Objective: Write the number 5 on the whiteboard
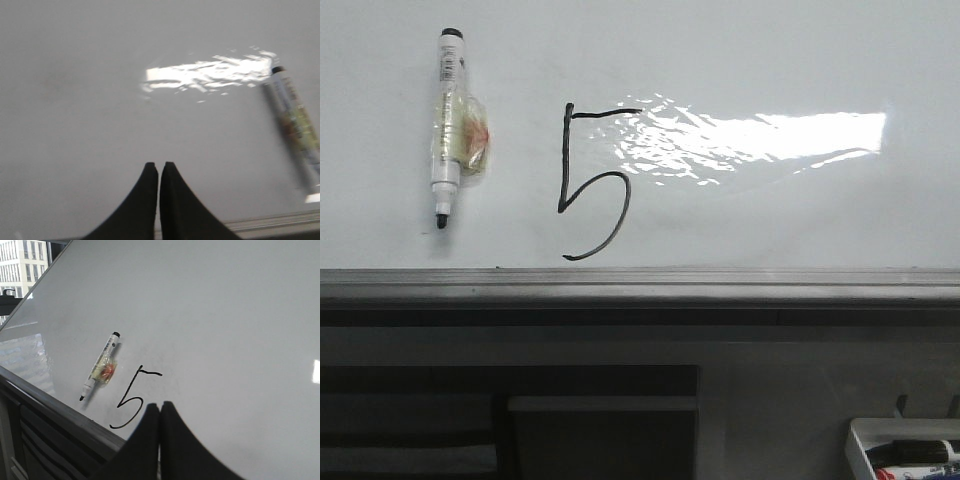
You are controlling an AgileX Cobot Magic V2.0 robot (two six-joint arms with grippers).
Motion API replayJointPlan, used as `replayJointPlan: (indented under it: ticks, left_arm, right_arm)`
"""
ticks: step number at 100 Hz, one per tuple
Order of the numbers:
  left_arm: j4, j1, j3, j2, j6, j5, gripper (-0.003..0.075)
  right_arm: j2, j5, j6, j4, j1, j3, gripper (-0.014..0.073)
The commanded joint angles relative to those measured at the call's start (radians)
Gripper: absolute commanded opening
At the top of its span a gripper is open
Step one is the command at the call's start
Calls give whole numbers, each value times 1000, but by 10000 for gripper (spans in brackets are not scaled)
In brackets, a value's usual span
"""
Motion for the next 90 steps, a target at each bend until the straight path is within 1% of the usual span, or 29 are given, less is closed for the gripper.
replayJointPlan:
  ticks: [1, 11, 20, 24, 35, 90]
  left_arm:
    - [-11, 104, 6, -31, 1, -38, -20]
    - [-11, 175, 56, -69, -3, -36, -20]
    - [-11, 192, 112, -117, -13, -35, -20]
    - [-11, 192, 106, -124, -36, 61, -20]
    - [-11, 190, 108, -122, -89, 155, -20]
    - [-14, 190, 108, -122, -92, 154, -20]
  right_arm:
    - [10, -78, -8, -3, -7, -29, -62]
    - [10, -78, -8, -3, -7, -29, -62]
    - [10, -78, -8, -3, -7, -29, -62]
    - [10, -78, -8, -3, -7, -29, -62]
    - [13, -78, -8, -3, -7, -29, -62]
    - [13, -80, -8, -3, -7, -29, -62]
